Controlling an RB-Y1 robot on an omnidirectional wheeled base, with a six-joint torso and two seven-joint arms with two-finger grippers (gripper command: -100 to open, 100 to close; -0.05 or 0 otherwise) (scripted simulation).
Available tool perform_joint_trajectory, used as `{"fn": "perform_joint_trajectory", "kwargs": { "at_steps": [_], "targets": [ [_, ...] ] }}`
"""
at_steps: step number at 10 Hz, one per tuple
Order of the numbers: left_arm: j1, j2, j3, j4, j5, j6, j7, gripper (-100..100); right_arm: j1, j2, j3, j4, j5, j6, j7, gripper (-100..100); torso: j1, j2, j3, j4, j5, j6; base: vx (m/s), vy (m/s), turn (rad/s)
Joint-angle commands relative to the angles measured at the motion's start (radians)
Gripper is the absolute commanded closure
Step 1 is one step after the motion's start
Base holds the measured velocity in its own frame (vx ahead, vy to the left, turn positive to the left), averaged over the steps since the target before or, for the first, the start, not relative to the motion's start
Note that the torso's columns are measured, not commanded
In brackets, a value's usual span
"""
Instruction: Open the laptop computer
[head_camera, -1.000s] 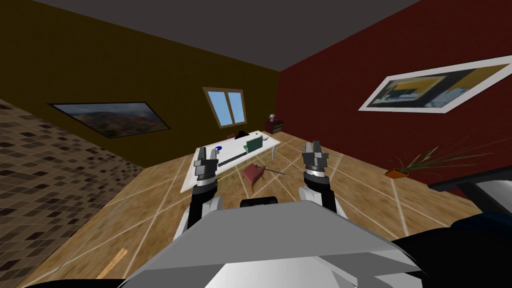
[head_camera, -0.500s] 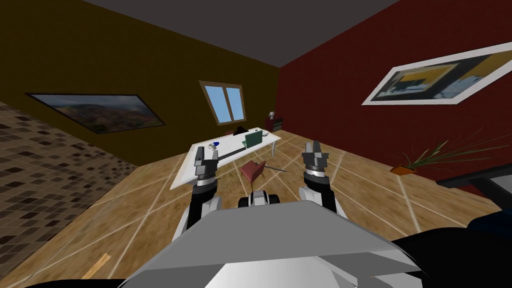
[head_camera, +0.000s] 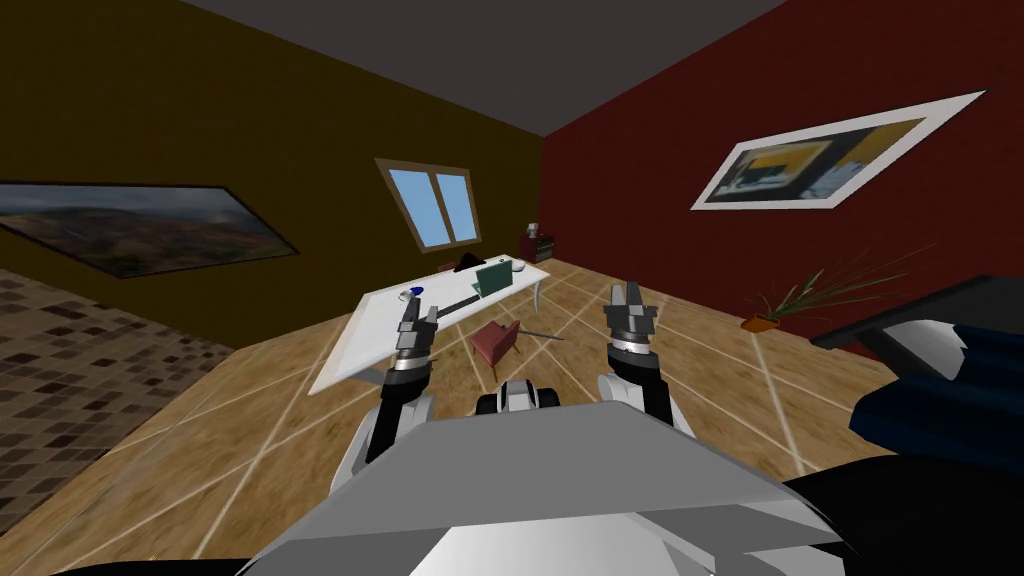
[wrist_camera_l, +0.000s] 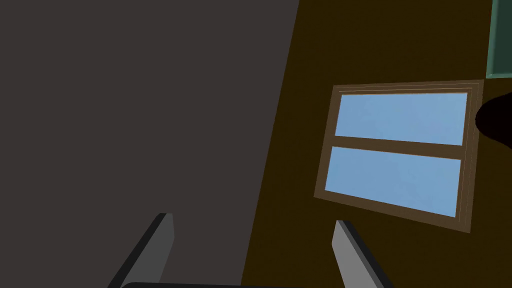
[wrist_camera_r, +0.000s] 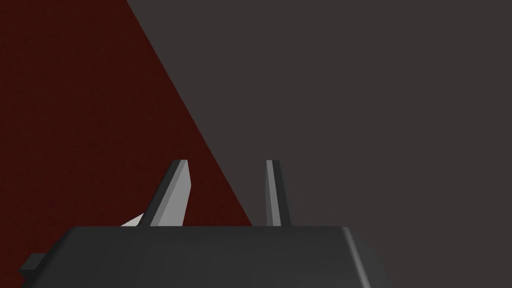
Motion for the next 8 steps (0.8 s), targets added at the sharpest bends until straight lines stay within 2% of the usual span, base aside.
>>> {"fn": "perform_joint_trajectory", "kwargs": {
  "at_steps": [1, 5, 7, 8],
  "targets": [
    [-0.02, 0.055, 0.062, 0.076, -0.011, 0.016, 0.015, -100, 0.0, 0.0, 0.0, 0.0, 0.0, 0.0, 0.0, 0, 0.0, 0.0, 0.0, 0.0, 0.0, 0.0, -0.014, -0.169, -0.231],
    [-0.056, 0.118, 0.165, 0.196, -0.043, 0.057, 0.035, -100, 0.0, 0.0, 0.0, 0.0, 0.0, 0.0, 0.0, 0, -0.001, 0.001, 0.0, 0.0, 0.0, 0.0, -0.03, -0.212, -0.255],
    [-0.077, 0.148, 0.222, 0.27, -0.061, 0.08, 0.046, -100, 0.0, 0.0, 0.0, 0.0, 0.0, 0.0, 0.0, 0, 0.001, -0.002, -0.001, 0.0, 0.0, 0.0, 0.027, -0.234, -0.293],
    [-0.077, 0.148, 0.222, 0.275, -0.061, 0.08, 0.046, -100, 0.0, 0.0, 0.0, 0.0, 0.0, 0.0, 0.0, 0, 0.002, -0.003, -0.002, -0.001, 0.001, 0.0, 0.031, -0.163, -0.054]
  ]
}}
